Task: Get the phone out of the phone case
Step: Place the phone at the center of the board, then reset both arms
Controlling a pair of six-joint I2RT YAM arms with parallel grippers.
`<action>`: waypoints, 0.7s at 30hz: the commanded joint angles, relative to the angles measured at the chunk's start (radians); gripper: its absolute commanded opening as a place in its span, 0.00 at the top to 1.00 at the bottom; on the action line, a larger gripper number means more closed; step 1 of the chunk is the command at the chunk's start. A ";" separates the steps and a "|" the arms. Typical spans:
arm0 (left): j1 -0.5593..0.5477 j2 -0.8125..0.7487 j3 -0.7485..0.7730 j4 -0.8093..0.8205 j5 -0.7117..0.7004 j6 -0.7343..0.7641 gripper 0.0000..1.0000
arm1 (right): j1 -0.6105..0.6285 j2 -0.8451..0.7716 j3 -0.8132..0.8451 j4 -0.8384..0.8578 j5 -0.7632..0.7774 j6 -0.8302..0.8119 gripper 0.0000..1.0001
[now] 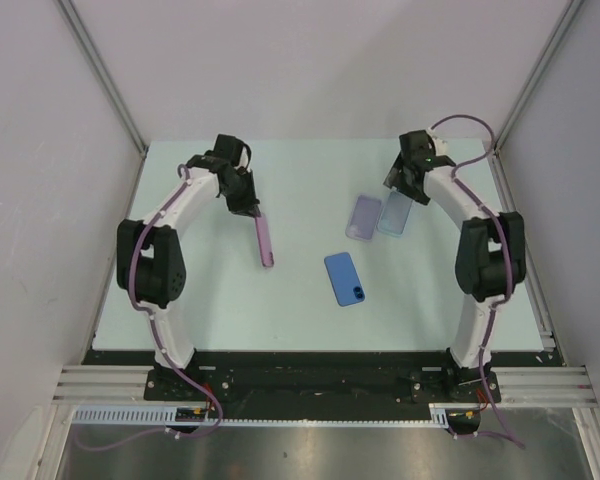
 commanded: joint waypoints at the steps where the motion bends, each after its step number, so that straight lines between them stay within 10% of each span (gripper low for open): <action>1: 0.038 -0.062 -0.083 0.200 0.345 0.048 1.00 | -0.014 -0.243 -0.131 -0.008 0.022 -0.044 0.22; 8: 0.050 -0.033 -0.184 0.263 0.375 0.063 0.88 | -0.018 -0.510 -0.395 -0.088 0.037 -0.070 0.22; 15: 0.054 -0.097 -0.204 0.202 0.210 0.103 0.08 | -0.018 -0.754 -0.561 -0.141 0.032 -0.093 0.21; 21: 0.058 -0.310 -0.260 0.176 0.097 0.112 0.04 | -0.020 -0.927 -0.647 -0.193 0.025 -0.092 0.21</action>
